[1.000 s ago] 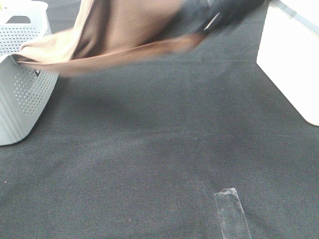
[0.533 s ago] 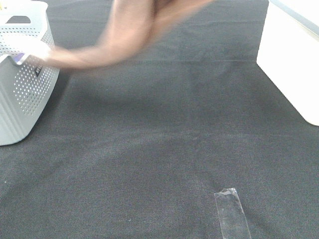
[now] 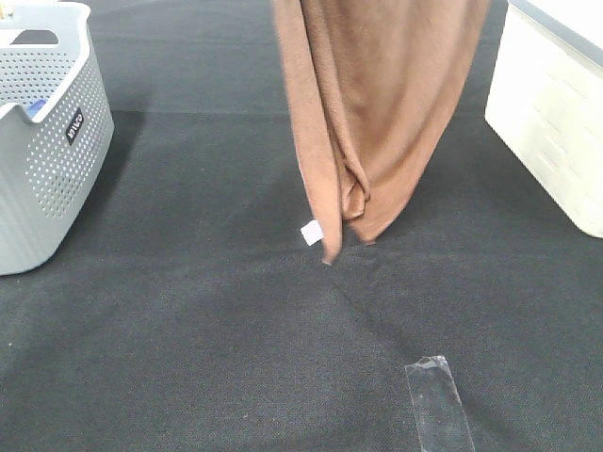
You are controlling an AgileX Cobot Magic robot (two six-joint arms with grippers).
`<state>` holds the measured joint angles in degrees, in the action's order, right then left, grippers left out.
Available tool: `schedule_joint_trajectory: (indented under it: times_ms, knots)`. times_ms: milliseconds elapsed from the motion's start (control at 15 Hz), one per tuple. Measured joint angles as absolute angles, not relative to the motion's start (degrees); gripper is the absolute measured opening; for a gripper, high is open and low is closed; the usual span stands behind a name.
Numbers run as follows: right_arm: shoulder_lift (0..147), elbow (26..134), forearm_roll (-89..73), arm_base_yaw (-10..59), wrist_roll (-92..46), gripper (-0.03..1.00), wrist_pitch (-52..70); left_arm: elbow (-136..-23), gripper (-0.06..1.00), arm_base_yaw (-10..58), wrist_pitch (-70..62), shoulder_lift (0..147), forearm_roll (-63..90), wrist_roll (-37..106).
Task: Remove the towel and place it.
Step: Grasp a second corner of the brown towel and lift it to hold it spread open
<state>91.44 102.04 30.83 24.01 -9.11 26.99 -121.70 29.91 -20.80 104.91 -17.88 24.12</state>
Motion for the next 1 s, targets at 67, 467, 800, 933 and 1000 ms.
schedule_joint_trajectory:
  times_ms: [67, 467, 800, 933, 1000]
  knots:
    - [92.25, 102.04, 32.49, 24.01, -7.56, 0.01, 25.50, -121.70, 0.00, 28.71, -18.51, 105.83, -17.70, 24.12]
    - [101.18, 111.55, 49.33, 24.01, 12.95, 0.01, 21.14, -121.70, 0.00, 25.73, 0.00, 111.15, -17.48, 23.84]
    - [106.28, 114.02, 52.71, 20.63, 25.32, 0.01, 13.06, -121.70, 0.00, 22.80, 6.47, 114.02, -17.13, 22.23]
    - [106.91, 114.31, 52.77, 19.02, 28.76, 0.01, 8.19, -121.70, 0.00, 20.97, 11.86, 115.28, -17.13, 22.12]
    - [107.26, 114.76, 52.77, 18.79, 29.39, 0.01, 7.22, -121.70, 0.00, 20.28, 15.36, 115.85, -17.13, 21.54]
